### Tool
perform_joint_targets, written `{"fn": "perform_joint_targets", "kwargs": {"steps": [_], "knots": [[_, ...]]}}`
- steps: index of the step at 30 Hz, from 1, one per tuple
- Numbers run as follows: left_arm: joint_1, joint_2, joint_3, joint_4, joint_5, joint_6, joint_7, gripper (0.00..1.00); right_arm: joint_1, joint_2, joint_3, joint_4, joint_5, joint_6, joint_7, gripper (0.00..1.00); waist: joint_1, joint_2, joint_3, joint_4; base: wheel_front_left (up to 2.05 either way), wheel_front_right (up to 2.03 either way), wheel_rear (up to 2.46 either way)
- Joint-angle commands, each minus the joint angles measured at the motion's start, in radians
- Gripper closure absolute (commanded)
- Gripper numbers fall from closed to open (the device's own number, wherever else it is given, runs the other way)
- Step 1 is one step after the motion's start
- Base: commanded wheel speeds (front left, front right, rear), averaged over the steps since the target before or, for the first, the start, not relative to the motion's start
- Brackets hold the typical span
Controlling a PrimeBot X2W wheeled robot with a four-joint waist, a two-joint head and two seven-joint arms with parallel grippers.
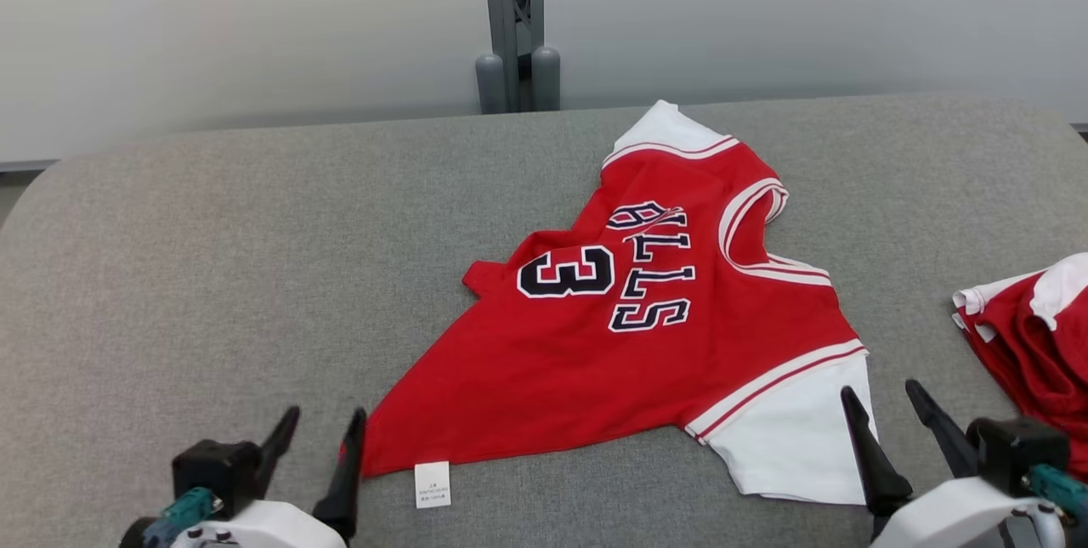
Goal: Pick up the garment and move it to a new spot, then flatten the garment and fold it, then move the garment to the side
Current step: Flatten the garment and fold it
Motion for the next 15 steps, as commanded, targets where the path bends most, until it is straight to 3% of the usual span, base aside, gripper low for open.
{"fn": "perform_joint_targets", "kwargs": {"steps": [1, 7, 15], "knots": [[0.007, 0.003, -0.012, 0.002, -0.015, -0.014, 0.026, 0.00, 0.020, -0.005, -0.009, 0.006, -0.004, 0.000, 0.014, 0.00, 0.0000, -0.0001, 0.014, -0.002, 0.00, 0.00, 0.00], [0.015, -0.001, -0.051, 0.032, -0.067, -0.050, 0.113, 0.00, 0.070, -0.005, -0.027, 0.028, 0.015, 0.000, 0.054, 0.00, 0.0000, -0.0001, 0.064, -0.008, 0.00, 0.00, 0.00], [-0.006, 0.013, -0.042, 0.091, -0.108, -0.077, 0.141, 0.00, 0.093, -0.005, -0.062, 0.059, 0.033, 0.000, 0.071, 0.00, 0.0000, -0.0001, 0.129, -0.024, 0.00, 0.00, 0.00]]}}
